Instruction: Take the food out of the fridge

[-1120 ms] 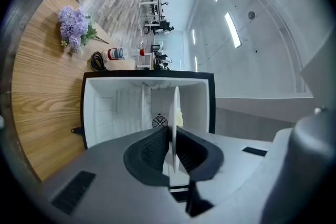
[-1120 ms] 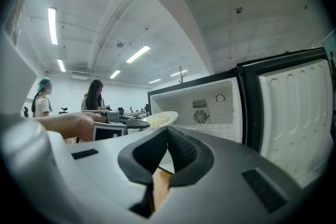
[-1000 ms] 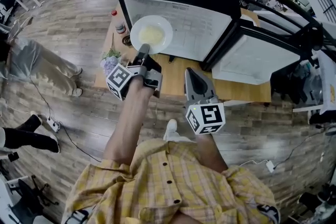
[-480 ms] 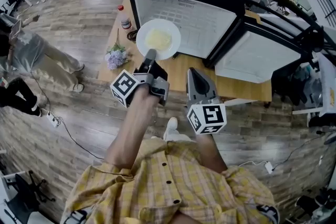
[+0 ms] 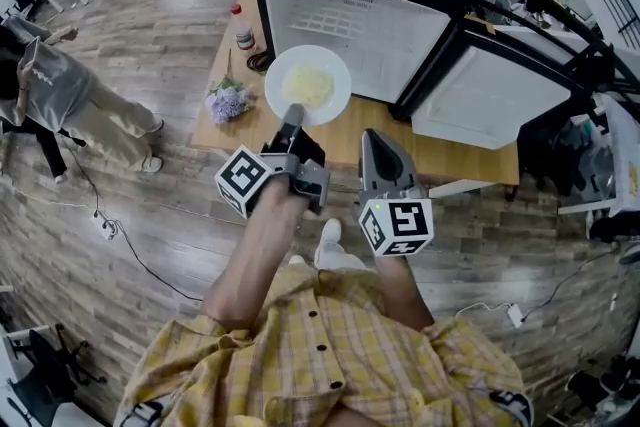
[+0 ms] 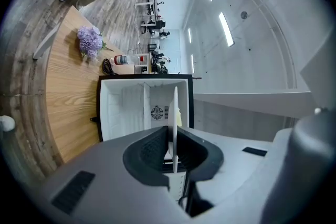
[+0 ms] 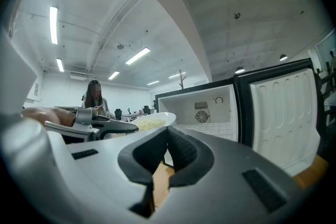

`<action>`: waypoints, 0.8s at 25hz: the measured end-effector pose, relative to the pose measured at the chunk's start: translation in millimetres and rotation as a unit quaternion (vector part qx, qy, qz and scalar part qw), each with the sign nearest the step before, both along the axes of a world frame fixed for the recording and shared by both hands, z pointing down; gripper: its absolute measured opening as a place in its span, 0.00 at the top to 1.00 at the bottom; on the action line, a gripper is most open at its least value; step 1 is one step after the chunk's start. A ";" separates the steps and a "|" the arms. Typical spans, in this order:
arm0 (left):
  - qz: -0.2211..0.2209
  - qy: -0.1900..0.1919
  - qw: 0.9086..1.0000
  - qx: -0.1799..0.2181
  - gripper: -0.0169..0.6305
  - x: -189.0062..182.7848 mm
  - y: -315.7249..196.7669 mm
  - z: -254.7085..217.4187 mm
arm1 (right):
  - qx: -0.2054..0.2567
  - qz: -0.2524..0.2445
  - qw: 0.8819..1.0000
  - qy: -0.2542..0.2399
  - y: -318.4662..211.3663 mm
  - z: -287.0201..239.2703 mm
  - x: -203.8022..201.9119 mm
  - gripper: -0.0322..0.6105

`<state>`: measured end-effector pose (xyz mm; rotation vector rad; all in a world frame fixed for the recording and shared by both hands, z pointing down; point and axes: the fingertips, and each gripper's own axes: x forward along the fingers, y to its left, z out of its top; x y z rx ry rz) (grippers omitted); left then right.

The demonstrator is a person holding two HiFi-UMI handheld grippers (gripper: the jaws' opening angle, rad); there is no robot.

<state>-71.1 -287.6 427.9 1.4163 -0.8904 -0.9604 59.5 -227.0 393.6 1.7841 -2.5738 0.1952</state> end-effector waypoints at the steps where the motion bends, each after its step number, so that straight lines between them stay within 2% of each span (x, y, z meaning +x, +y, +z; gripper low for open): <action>1: 0.002 0.000 1.000 -0.001 0.93 0.8 4.3 0.3 | 0.000 0.001 1.000 0.000 2.5 -0.6 -0.7 0.94; 13: 0.008 0.003 1.000 0.006 0.93 -5.7 42.0 -6.1 | 0.009 0.013 1.000 0.005 30.1 -2.8 -9.3 0.94; 20: 0.008 0.009 1.000 0.007 0.93 -7.8 47.2 -8.7 | 0.009 0.014 1.000 0.006 31.0 -4.3 -12.8 0.94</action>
